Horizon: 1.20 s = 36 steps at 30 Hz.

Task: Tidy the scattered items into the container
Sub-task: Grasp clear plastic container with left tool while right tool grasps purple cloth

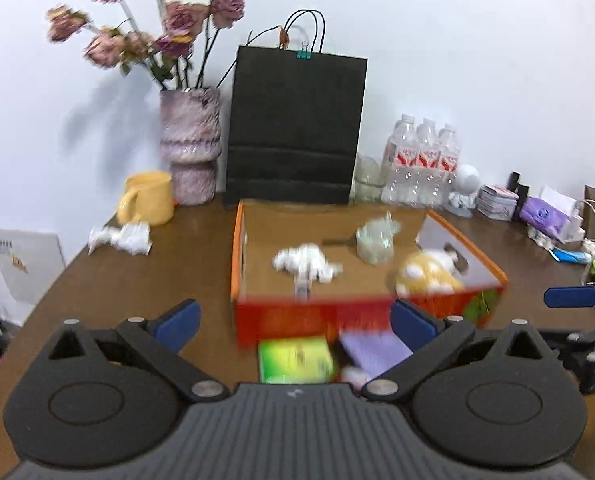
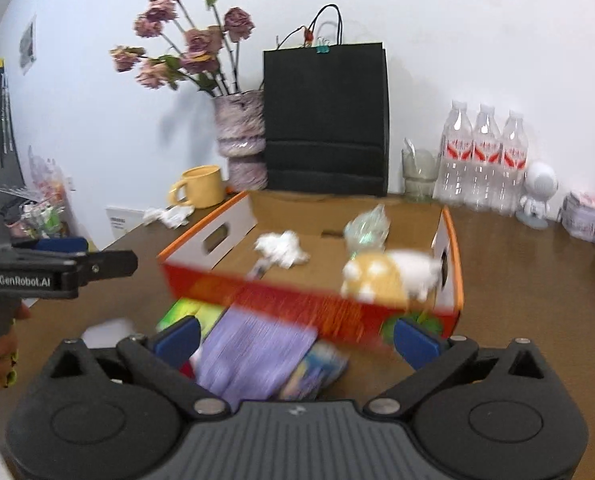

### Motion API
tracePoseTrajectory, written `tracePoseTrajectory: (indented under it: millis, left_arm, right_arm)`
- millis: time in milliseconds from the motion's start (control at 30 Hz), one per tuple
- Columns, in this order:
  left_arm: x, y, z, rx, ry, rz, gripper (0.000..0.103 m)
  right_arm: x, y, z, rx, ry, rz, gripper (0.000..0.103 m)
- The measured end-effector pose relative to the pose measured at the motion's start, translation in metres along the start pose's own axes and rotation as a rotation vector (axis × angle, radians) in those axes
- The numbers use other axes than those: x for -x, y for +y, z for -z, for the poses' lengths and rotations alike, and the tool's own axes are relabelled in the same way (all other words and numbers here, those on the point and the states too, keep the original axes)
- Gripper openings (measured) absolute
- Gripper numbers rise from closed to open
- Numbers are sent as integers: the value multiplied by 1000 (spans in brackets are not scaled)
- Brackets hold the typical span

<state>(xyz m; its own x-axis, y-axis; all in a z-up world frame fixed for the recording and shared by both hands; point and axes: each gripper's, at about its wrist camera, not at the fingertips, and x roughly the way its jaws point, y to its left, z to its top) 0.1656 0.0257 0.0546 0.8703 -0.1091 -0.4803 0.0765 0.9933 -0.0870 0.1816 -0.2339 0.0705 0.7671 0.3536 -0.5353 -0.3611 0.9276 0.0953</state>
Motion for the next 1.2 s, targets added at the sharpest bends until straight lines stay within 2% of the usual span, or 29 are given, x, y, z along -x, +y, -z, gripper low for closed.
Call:
tracePoseTrajectory:
  millis: [200, 367, 633, 800, 900, 1000, 1067, 1100, 1133, 1200]
  left_arm:
    - [32, 10, 58, 55, 21, -18, 103]
    - [41, 16, 81, 116, 60, -24, 103]
    - [33, 12, 79, 138, 68, -34, 103]
    - [11, 17, 71, 220, 111, -85, 103]
    - [-2, 17, 66, 238, 131, -123, 99]
    - [-15, 17, 64, 248, 159, -134, 95]
    - [-25, 17, 64, 233, 181, -159, 88]
    - [-30, 16, 64, 226, 194, -166, 85]
    - [-34, 16, 65, 218, 204, -170, 82]
    - [-38, 17, 66, 209, 214, -166, 80]
  right_arm:
    - [23, 23, 50, -27, -5, 38, 103]
    - [28, 41, 76, -17, 4, 61, 103]
    - [22, 54, 75, 11, 8, 57, 103]
    - [12, 56, 71, 10, 9, 75, 103]
    - [2, 59, 62, 27, -11, 84, 102]
    - [-15, 62, 52, 37, -13, 89, 97]
    - [-32, 64, 46, 43, 10, 99, 95]
    - [-40, 65, 44, 44, 22, 95, 89]
    - [-47, 66, 43, 46, 33, 94, 78]
    - [-63, 67, 43, 55, 69, 93, 67]
